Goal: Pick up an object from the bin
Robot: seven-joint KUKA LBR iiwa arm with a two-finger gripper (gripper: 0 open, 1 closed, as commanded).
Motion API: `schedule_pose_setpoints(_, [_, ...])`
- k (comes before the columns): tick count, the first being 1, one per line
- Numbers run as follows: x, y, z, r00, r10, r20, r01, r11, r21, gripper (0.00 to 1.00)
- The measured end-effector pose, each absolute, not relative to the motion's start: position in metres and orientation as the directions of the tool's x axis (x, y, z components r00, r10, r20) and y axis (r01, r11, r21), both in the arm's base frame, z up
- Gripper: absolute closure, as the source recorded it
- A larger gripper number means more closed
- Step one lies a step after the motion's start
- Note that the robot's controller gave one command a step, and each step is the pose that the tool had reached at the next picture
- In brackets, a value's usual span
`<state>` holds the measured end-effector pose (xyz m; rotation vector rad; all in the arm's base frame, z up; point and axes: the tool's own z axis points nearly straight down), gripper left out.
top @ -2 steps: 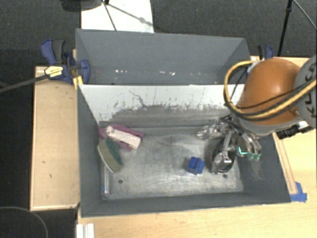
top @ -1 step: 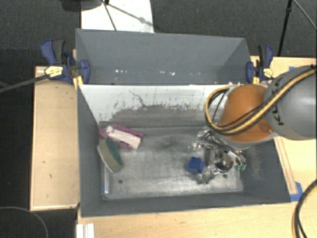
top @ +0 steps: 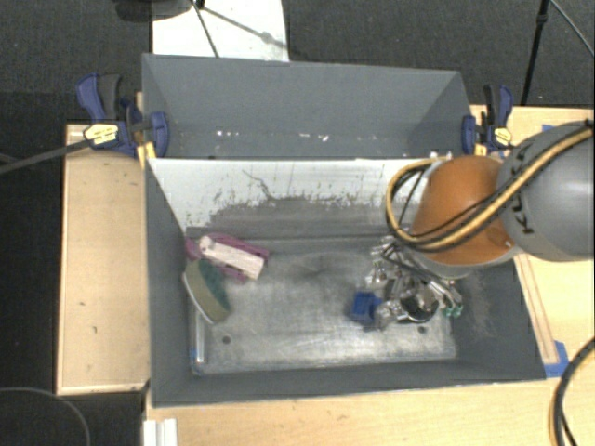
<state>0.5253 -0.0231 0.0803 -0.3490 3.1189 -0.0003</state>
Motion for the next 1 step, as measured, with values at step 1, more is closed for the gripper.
schedule_pose_setpoints(1, [0.5147, -0.0288, 0.2253, -0.968, -0.252, -0.010, -0.252, 0.968, -0.003, 1.00])
